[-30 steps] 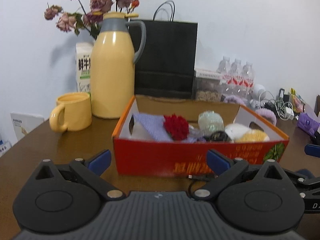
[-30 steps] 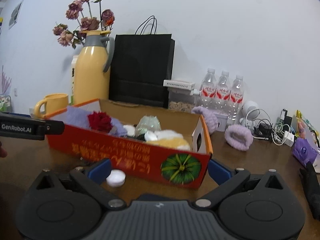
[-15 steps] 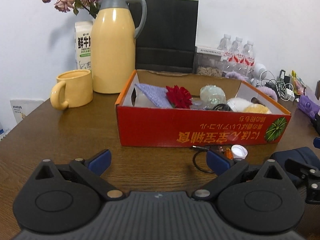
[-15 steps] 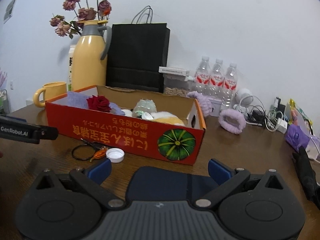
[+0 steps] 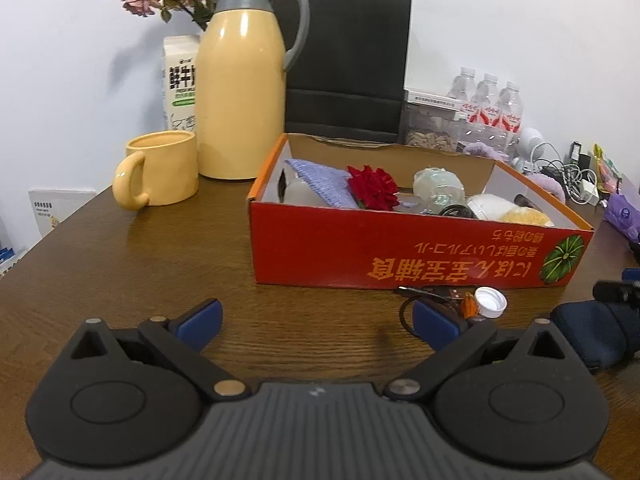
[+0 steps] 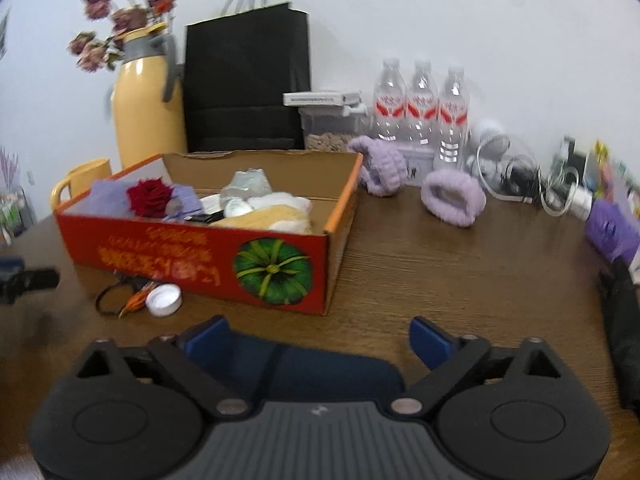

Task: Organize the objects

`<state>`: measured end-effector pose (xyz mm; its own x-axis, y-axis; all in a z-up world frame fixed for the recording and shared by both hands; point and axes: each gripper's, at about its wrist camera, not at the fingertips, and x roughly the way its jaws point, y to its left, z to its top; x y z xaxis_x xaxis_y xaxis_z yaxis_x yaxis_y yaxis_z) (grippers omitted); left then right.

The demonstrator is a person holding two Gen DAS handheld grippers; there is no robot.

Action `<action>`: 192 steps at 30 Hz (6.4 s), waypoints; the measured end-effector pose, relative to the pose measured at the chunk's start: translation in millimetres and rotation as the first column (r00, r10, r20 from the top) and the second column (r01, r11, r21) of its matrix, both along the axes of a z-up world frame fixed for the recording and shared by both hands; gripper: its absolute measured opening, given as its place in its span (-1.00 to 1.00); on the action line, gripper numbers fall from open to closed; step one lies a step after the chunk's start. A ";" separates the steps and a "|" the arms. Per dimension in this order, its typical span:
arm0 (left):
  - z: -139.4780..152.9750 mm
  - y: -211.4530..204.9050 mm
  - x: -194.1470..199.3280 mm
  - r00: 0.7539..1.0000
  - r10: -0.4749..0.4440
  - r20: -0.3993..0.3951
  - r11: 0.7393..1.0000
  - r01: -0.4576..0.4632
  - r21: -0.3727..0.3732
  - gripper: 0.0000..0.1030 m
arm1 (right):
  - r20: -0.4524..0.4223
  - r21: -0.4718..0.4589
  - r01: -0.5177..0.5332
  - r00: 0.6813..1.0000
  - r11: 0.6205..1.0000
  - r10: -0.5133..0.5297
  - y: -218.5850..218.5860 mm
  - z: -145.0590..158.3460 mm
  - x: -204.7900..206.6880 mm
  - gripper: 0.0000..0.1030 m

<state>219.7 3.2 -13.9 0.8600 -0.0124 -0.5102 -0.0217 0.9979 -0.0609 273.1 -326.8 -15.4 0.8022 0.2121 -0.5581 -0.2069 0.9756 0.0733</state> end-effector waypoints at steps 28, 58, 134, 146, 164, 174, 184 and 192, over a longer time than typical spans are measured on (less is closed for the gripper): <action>-4.9 26.0 -34.8 0.993 0.117 -0.020 0.992 -0.117 -0.035 1.00 | -0.011 0.123 0.119 0.993 0.985 -0.118 36.3 5.2 -97.7 0.68; -12.3 42.4 -57.6 0.994 0.074 -0.080 0.994 -0.080 -0.073 1.00 | -0.121 -0.082 -0.060 0.991 0.995 0.049 76.0 -19.5 -46.5 0.92; -13.4 -47.2 35.0 0.986 -0.127 -0.112 0.984 0.139 0.108 -0.94 | 0.231 -0.056 0.023 0.973 0.998 -0.009 78.6 -0.5 -73.9 0.33; -9.5 -7.5 -10.4 0.997 -0.035 -0.063 0.996 0.040 0.074 -0.94 | 0.248 -0.049 0.028 0.969 0.998 -0.015 75.8 0.6 -77.6 0.33; -14.2 -41.0 19.9 0.992 0.014 -0.125 0.994 0.000 0.110 0.37 | 0.247 -0.053 0.021 0.969 0.998 -0.007 77.6 0.7 -78.3 0.33; -9.8 -39.1 3.3 0.996 -0.048 -0.070 0.996 0.053 0.067 -0.48 | 0.245 -0.053 0.019 0.969 0.998 -0.005 77.5 1.1 -78.6 0.33; -0.7 -33.1 -18.7 0.998 -0.060 0.012 0.998 0.059 0.033 -0.48 | 0.254 -0.051 0.026 0.967 0.998 -0.012 76.4 1.4 -80.5 0.32; 11.5 -34.8 -31.0 0.995 -0.066 0.068 0.997 0.064 0.035 -0.48 | 0.280 -0.039 0.007 0.960 0.999 0.005 77.5 8.3 -85.3 0.30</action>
<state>188.7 -31.6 -2.4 0.8912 -0.0537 -0.4504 0.0466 0.9986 -0.0268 187.7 -249.3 -7.2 0.9277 0.1936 -0.3191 -0.2128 0.9768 -0.0259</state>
